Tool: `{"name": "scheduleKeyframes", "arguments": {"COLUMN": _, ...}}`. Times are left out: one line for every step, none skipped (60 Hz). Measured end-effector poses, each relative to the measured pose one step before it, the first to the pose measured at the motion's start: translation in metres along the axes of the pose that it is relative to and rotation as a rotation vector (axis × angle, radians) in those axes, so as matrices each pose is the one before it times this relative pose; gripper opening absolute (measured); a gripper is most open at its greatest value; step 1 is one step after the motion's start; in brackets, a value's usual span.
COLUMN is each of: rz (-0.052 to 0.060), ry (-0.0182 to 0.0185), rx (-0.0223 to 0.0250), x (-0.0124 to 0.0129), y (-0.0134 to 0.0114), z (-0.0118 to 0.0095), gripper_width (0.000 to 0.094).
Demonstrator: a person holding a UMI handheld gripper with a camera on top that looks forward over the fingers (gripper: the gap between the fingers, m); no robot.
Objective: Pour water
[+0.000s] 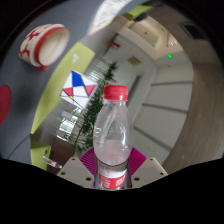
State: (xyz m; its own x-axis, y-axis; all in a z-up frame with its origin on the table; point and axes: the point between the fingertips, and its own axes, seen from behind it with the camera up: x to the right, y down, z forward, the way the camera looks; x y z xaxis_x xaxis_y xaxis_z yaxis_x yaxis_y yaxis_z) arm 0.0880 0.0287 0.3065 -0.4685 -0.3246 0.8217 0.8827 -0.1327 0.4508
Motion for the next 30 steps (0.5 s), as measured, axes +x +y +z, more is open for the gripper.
{"name": "scheduleKeyframes", "arguments": {"rz": -0.0251, "ry": -0.00513, "rx": 0.0181, "x": -0.0046, "y": -0.01104, "z": 0.00077, "gripper_width": 0.0364}}
{"name": "scheduleKeyframes", "arguments": {"rz": -0.0279, "ry": -0.00359, "rx": 0.01652, "x": -0.00391, "y": -0.01065, "z": 0.00039, "gripper_width": 0.0362}}
{"name": "scheduleKeyframes", "arguments": {"rz": -0.0291, "ry": 0.00007, "rx": 0.01554, "x": -0.00254, "y": -0.01027, "z": 0.00022, "gripper_width": 0.0364}}
{"name": "scheduleKeyframes", "arguments": {"rz": -0.0255, "ry": 0.00568, "rx": 0.01755, "x": -0.00764, "y": -0.00495, "z": -0.00136, "gripper_width": 0.0364}}
{"name": "scheduleKeyframes", "arguments": {"rz": -0.0217, "ry": 0.00121, "rx": 0.02217, "x": 0.00102, "y": -0.00923, "z": 0.00173, "gripper_width": 0.0364}}
{"name": "scheduleKeyframes", "arguments": {"rz": -0.0229, "ry": 0.00336, "rx": 0.01392, "x": -0.00113, "y": -0.00872, "z": -0.00056, "gripper_width": 0.0364}}
{"name": "scheduleKeyframes", "arguments": {"rz": -0.0171, "ry": 0.00131, "rx": 0.01302, "x": -0.00087, "y": -0.00853, "z": -0.00075, "gripper_width": 0.0366}}
{"name": "scheduleKeyframes", "arguments": {"rz": -0.0119, "ry": -0.00213, "rx": 0.01146, "x": -0.00147, "y": -0.00786, "z": -0.00032, "gripper_width": 0.0366}}
{"name": "scheduleKeyframes", "arguments": {"rz": -0.0093, "ry": -0.00486, "rx": 0.00848, "x": -0.00196, "y": -0.0063, "z": -0.00027, "gripper_width": 0.0365}}
{"name": "scheduleKeyframes", "arguments": {"rz": -0.0069, "ry": -0.00618, "rx": 0.00512, "x": -0.00256, "y": -0.00502, "z": -0.00038, "gripper_width": 0.0365}}
{"name": "scheduleKeyframes", "arguments": {"rz": -0.0045, "ry": 0.00078, "rx": -0.00165, "x": -0.00827, "y": 0.00102, "z": -0.00806, "gripper_width": 0.0366}}
{"name": "scheduleKeyframes", "arguments": {"rz": 0.0001, "ry": -0.01196, "rx": 0.00455, "x": -0.00127, "y": -0.00544, "z": 0.00805, "gripper_width": 0.0364}}
{"name": "scheduleKeyframes", "arguments": {"rz": 0.0, "ry": -0.00661, "rx": 0.00233, "x": -0.00146, "y": -0.00281, "z": -0.00022, "gripper_width": 0.0363}}
{"name": "scheduleKeyframes", "arguments": {"rz": -0.0003, "ry": -0.0059, "rx": 0.00146, "x": -0.00193, "y": -0.00202, "z": 0.00074, "gripper_width": 0.0365}}
{"name": "scheduleKeyframes", "arguments": {"rz": -0.0022, "ry": -0.00389, "rx": 0.004, "x": -0.00129, "y": -0.0019, "z": 0.00056, "gripper_width": 0.0364}}
{"name": "scheduleKeyframes", "arguments": {"rz": -0.0022, "ry": -0.0011, "rx": -0.00054, "x": -0.00053, "y": -0.0005, "z": -0.0001, "gripper_width": 0.0364}}
{"name": "scheduleKeyframes", "arguments": {"rz": 0.0011, "ry": 0.00326, "rx": 0.00375, "x": -0.0024, "y": 0.00296, "z": -0.00414, "gripper_width": 0.0363}}
{"name": "scheduleKeyframes", "arguments": {"rz": 0.0035, "ry": 0.00297, "rx": 0.00774, "x": 0.00101, "y": -0.00014, "z": 0.00234, "gripper_width": 0.0363}}
{"name": "scheduleKeyframes", "arguments": {"rz": 0.0057, "ry": 0.00738, "rx": 0.0049, "x": 0.0023, "y": -0.00007, "z": -0.00029, "gripper_width": 0.0363}}
{"name": "scheduleKeyframes", "arguments": {"rz": 0.0097, "ry": 0.00804, "rx": 0.00411, "x": 0.00362, "y": -0.0002, "z": -0.00014, "gripper_width": 0.0365}}
{"name": "scheduleKeyframes", "arguments": {"rz": 0.0152, "ry": 0.00727, "rx": 0.00121, "x": 0.0037, "y": 0.00117, "z": -0.0002, "gripper_width": 0.0364}}
{"name": "scheduleKeyframes", "arguments": {"rz": 0.0204, "ry": 0.00462, "rx": -0.00026, "x": 0.00334, "y": 0.00139, "z": -0.00006, "gripper_width": 0.0367}}
{"name": "scheduleKeyframes", "arguments": {"rz": 0.0262, "ry": 0.00363, "rx": -0.00201, "x": 0.00376, "y": 0.00264, "z": -0.00047, "gripper_width": 0.0368}}
{"name": "scheduleKeyframes", "arguments": {"rz": 0.0248, "ry": 0.00874, "rx": -0.00885, "x": 0.00551, "y": 0.00391, "z": -0.00816, "gripper_width": 0.0366}}
{"name": "scheduleKeyframes", "arguments": {"rz": 0.052, "ry": -0.0029, "rx": 0.00704, "x": 0.00422, "y": 0.00968, "z": 0.00355, "gripper_width": 0.0367}}
{"name": "scheduleKeyframes", "arguments": {"rz": 0.0467, "ry": 0.00304, "rx": -0.0072, "x": 0.00454, "y": 0.00386, "z": 0.00039, "gripper_width": 0.0367}}
{"name": "scheduleKeyframes", "arguments": {"rz": 0.0543, "ry": 0.00058, "rx": -0.00799, "x": 0.00477, "y": 0.00481, "z": -0.00088, "gripper_width": 0.0366}}
{"name": "scheduleKeyframes", "arguments": {"rz": 0.0599, "ry": -0.00349, "rx": -0.00895, "x": 0.00512, "y": 0.00484, "z": -0.00081, "gripper_width": 0.0366}}
{"name": "scheduleKeyframes", "arguments": {"rz": 0.0663, "ry": -0.00655, "rx": -0.01038, "x": 0.00456, "y": 0.00448, "z": -0.00045, "gripper_width": 0.0366}}
{"name": "scheduleKeyframes", "arguments": {"rz": 0.0698, "ry": -0.00416, "rx": -0.01419, "x": 0.00462, "y": 0.00223, "z": 0.00049, "gripper_width": 0.0365}}
